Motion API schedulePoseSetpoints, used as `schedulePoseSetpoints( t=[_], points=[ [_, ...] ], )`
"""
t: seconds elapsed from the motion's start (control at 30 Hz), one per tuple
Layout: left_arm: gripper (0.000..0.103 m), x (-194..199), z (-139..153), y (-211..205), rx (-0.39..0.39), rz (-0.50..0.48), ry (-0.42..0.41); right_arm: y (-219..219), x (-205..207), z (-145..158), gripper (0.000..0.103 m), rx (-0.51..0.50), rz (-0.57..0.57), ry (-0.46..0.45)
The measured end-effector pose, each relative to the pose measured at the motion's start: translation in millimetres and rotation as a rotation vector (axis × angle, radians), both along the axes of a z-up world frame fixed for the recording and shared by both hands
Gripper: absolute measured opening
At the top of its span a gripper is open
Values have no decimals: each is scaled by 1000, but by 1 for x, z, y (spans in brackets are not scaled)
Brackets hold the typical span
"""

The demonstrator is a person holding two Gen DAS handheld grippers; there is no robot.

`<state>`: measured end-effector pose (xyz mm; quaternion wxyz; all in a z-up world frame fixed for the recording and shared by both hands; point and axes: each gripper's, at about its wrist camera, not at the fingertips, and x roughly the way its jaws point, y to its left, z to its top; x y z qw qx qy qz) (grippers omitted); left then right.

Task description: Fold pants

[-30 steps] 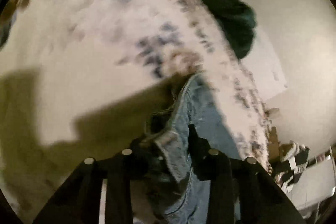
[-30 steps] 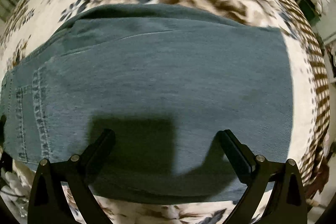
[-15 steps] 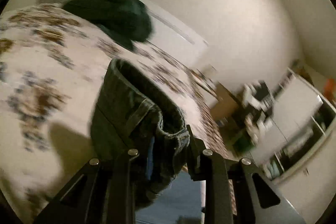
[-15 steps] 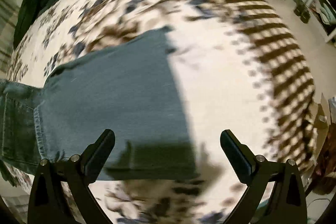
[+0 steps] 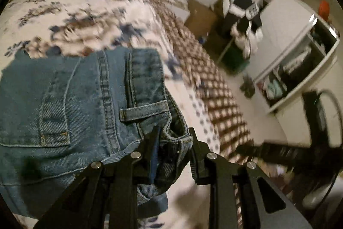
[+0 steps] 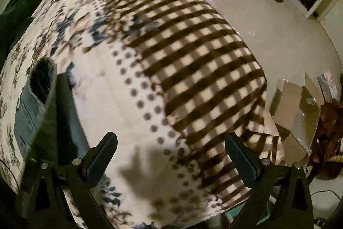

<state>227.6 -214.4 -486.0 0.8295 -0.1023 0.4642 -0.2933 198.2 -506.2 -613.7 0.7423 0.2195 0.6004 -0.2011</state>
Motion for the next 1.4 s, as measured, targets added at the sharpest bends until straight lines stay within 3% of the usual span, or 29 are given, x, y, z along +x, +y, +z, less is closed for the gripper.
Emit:
schedulePoseSetpoints(
  t=[0.07, 0.17, 0.2, 0.23, 0.27, 0.33, 0.4, 0.57, 0.6, 0.63, 0.7, 0.77, 0.97, 1.13, 1.3, 1.4],
  points=[
    [33, -2, 5, -3, 33, -17, 35, -6, 1, -1, 102, 17, 3, -6],
    [40, -13, 22, 3, 20, -37, 111, -6, 7, 0, 102, 101, 31, -50],
    [61, -17, 34, 10, 21, -26, 98, -3, 12, 1, 102, 158, 46, -75],
    [89, -18, 46, 20, 11, -14, 86, 1, 18, 0, 102, 225, 68, -101],
    [96, -17, 52, 28, 2, 2, 76, 6, 22, 1, 102, 265, 84, -118],
    [97, -10, 64, 52, 16, 63, 56, 25, 40, 2, 102, 370, 157, -170],
    [97, 1, 73, 79, 82, 143, 53, 47, 57, -1, 102, 433, 221, -193],
    [97, 30, 54, 155, 262, 334, 81, 91, 104, -47, 101, 518, 277, -104],
    [97, 36, 47, 164, 274, 352, 98, 96, 109, -57, 92, 552, 268, -86],
    [97, 40, 40, 174, 286, 374, 115, 100, 111, -62, 62, 577, 263, -82],
    [97, 50, 30, 191, 295, 408, 151, 104, 107, -56, 42, 507, 251, -110],
    [97, 60, 22, 199, 287, 431, 176, 109, 95, -38, 16, 454, 269, -166],
    [97, 100, 14, 199, 184, 428, 229, 89, 57, 0, 14, 384, 170, -187],
    [97, 142, -14, 168, 169, 351, 285, 53, 39, -23, 14, 364, 87, -124],
    [99, 173, -58, 145, 285, 285, 348, 44, 43, -32, 14, 353, 92, -120],
    [99, 177, -64, 155, 232, 287, 392, 34, 46, -44, 15, 374, 73, -108]
  ],
)
